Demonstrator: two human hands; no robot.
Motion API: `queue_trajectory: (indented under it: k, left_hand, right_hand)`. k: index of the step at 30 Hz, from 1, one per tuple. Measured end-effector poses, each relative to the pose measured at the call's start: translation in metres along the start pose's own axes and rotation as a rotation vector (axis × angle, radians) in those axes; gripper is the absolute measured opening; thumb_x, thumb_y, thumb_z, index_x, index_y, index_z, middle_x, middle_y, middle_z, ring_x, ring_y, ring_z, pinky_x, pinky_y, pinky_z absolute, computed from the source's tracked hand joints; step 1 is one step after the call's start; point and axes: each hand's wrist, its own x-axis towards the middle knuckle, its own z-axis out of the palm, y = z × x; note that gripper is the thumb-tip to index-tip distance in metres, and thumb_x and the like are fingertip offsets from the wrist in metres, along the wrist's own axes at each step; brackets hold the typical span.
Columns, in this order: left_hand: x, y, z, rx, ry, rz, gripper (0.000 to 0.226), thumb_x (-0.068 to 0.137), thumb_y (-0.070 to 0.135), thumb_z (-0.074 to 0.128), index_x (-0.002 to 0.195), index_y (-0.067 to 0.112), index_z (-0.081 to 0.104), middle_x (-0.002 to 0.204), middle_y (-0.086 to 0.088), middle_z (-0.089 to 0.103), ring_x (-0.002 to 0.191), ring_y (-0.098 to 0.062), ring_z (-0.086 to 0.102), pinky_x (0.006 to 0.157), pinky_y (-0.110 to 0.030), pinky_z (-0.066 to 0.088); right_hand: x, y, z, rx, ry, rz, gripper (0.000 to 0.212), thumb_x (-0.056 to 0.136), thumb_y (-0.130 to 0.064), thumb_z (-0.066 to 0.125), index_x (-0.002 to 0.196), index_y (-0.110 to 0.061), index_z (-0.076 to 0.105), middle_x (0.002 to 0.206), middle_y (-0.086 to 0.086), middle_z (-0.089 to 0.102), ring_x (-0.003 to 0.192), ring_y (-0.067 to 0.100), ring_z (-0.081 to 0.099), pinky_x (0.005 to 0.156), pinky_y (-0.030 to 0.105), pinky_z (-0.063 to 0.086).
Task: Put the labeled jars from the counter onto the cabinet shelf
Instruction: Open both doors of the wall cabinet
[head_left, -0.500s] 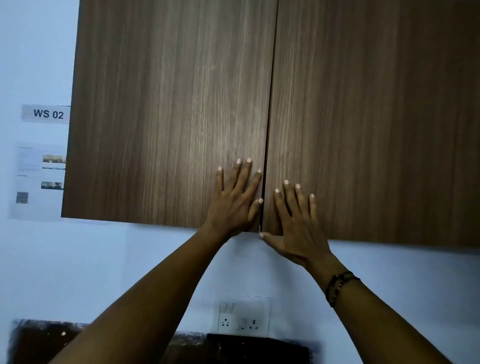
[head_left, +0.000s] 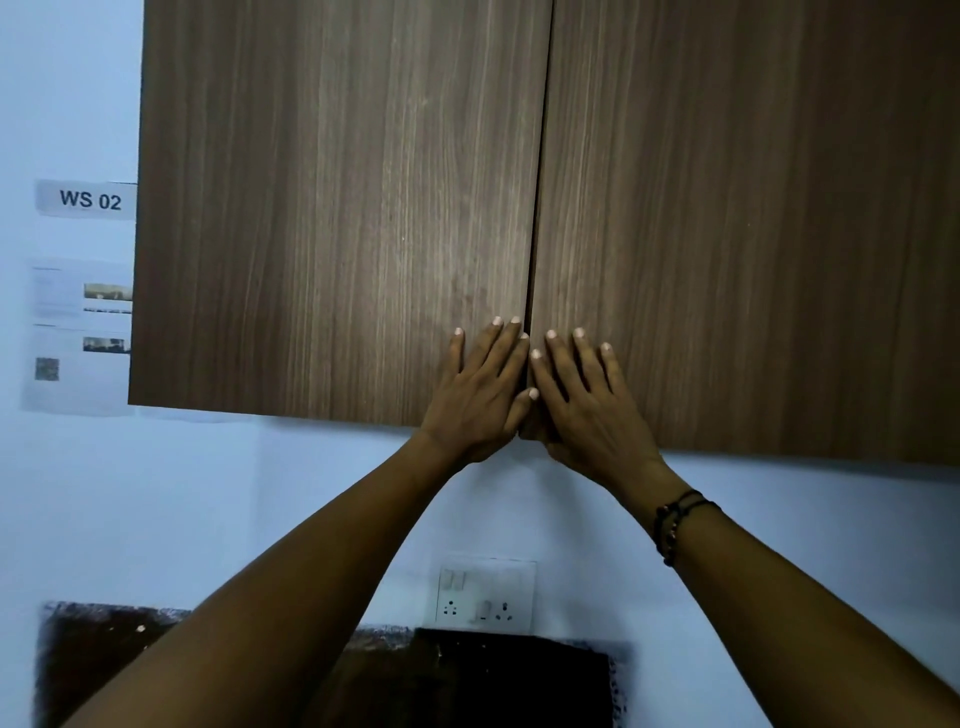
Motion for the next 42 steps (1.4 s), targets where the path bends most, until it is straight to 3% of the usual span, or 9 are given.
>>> queue_trajectory:
  k: [4,7,10,14,24,31,35,39,42]
  left_hand:
    - [0.000,0.020,-0.013,-0.547,0.099,-0.097,0.056,0.099,0.043,0.044,0.146,0.013,0.041,0.145,-0.007,0.053,0.136,-0.023,0.048,0.115,-0.049,0.036]
    - [0.005,0.050,-0.029,-1.109,0.147,-0.350,0.047,0.093,0.039,0.053,0.135,0.019,0.047,0.118,0.011,0.061,0.107,0.006,0.060,0.095,-0.020,0.053]
    - [0.011,0.067,-0.040,-1.239,0.300,-0.461,0.048,0.091,0.035,0.048,0.132,0.010,0.050,0.100,0.009,0.061,0.090,0.007,0.062,0.081,-0.012,0.051]
    - [0.020,0.078,-0.059,-1.325,0.421,-0.499,0.033,0.101,0.028,0.041,0.107,0.005,0.064,0.092,-0.018,0.069,0.085,-0.033,0.068,0.076,-0.049,0.058]
    - [0.028,0.136,-0.100,-1.425,0.597,-0.442,0.039,0.102,0.027,0.050,0.068,0.012,0.059,0.055,0.002,0.054,0.050,-0.006,0.053,0.048,-0.020,0.045]
    - [0.039,0.196,-0.125,-1.599,0.631,-0.440,0.035,0.099,0.024,0.057,0.075,0.000,0.052,0.064,-0.006,0.051,0.061,-0.014,0.050,0.057,-0.024,0.046]
    - [0.041,0.229,-0.139,-1.825,0.477,-0.351,0.014,0.097,0.035,0.049,0.104,0.028,0.059,0.102,0.002,0.067,0.097,-0.013,0.067,0.081,-0.029,0.059]
    - [0.046,0.260,-0.151,-1.954,0.386,-0.283,0.037,0.098,0.034,0.043,0.134,0.030,0.051,0.137,0.002,0.057,0.131,-0.018,0.054,0.109,-0.047,0.047]
    - [0.051,0.288,-0.157,-1.998,0.302,-0.243,0.050,0.097,0.036,0.039,0.147,0.031,0.041,0.152,0.009,0.046,0.142,-0.008,0.042,0.118,-0.045,0.037]
  right_hand:
    - [-0.012,0.008,-0.008,0.025,0.009,-0.003,0.094,0.079,-0.051,0.059,0.152,-0.005,0.023,0.159,0.022,0.021,0.146,0.043,0.020,0.114,0.063,0.021]
    - [-0.022,0.014,-0.016,0.070,0.044,-0.006,0.098,0.077,-0.055,0.061,0.151,-0.004,0.024,0.159,0.022,0.022,0.146,0.041,0.022,0.115,0.061,0.020]
    - [-0.033,0.021,-0.028,0.163,0.110,-0.039,0.098,0.081,-0.065,0.054,0.151,-0.004,0.025,0.160,0.019,0.021,0.148,0.037,0.018,0.118,0.057,0.016]
    - [-0.048,0.028,-0.051,0.382,0.197,-0.002,0.090,0.087,-0.065,0.046,0.152,-0.005,0.025,0.162,0.015,0.016,0.151,0.031,0.012,0.119,0.055,0.017]
    - [-0.070,0.031,-0.129,0.807,0.423,0.369,0.069,0.092,-0.045,0.040,0.151,-0.012,0.026,0.162,0.002,0.016,0.149,0.012,0.016,0.120,0.037,0.021]
    - [-0.095,0.050,-0.170,0.911,0.415,0.492,0.067,0.093,-0.047,0.035,0.153,-0.020,0.023,0.162,-0.009,0.017,0.148,0.002,0.017,0.120,0.031,0.023]
    - [-0.114,0.064,-0.195,0.970,0.413,0.540,0.062,0.093,-0.048,0.035,0.151,-0.032,0.021,0.160,-0.014,0.021,0.145,-0.004,0.019,0.119,0.026,0.024]
    - [-0.133,0.079,-0.215,1.051,0.403,0.599,0.057,0.096,-0.042,0.037,0.151,-0.034,0.025,0.157,-0.018,0.030,0.143,-0.001,0.028,0.117,0.042,0.032]
    - [-0.148,0.093,-0.228,1.029,0.435,0.623,0.055,0.098,-0.034,0.038,0.151,-0.033,0.027,0.152,-0.019,0.038,0.139,-0.002,0.036,0.115,0.036,0.036]
